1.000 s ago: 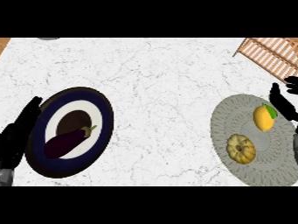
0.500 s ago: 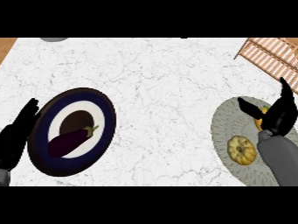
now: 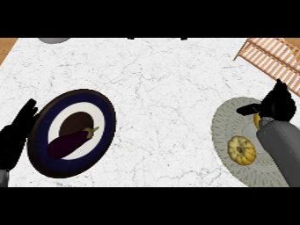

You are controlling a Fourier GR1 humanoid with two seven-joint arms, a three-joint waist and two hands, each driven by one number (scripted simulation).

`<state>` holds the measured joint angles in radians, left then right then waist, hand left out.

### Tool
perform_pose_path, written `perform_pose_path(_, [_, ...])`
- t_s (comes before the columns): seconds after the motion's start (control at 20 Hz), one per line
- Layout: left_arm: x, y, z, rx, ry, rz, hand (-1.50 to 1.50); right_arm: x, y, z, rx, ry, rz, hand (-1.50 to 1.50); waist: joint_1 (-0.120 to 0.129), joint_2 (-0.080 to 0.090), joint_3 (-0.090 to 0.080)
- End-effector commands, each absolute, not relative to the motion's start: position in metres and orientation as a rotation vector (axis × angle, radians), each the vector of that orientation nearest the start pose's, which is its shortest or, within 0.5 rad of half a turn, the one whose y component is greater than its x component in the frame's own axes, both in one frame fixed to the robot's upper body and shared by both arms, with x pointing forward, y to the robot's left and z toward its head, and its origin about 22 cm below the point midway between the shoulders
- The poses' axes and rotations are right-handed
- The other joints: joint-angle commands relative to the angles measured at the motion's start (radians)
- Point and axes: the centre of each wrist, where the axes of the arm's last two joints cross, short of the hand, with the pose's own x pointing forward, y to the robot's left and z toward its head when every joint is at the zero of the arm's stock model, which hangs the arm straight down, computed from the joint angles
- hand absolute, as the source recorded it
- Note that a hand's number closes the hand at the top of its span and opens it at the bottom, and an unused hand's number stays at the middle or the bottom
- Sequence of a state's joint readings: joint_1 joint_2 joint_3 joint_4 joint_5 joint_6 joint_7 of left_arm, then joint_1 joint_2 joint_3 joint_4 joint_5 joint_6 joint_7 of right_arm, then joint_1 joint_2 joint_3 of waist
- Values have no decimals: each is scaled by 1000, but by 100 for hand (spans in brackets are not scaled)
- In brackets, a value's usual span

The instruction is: Pick the lemon from the placemat and place it in the tiered shelf

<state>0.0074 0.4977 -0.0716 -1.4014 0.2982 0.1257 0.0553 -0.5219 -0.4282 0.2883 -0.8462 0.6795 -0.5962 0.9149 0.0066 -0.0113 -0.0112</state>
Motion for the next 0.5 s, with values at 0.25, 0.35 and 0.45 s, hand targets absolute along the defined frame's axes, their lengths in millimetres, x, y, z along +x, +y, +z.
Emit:
perform_pose_path(0.25, [228,358,7,261,-1323,-62,0,383,-247,55,-1274,-329,511,-150,-15,-5,7])
perform_pose_path(0.35, [232,348,-7,271,-1318,-34,0,380,-239,53,-1285,-294,543,-150,-23,3,8])
perform_pose_path(0.45, [225,365,-5,267,-1319,-22,0,375,-249,60,-1265,-275,537,-150,-23,3,9])
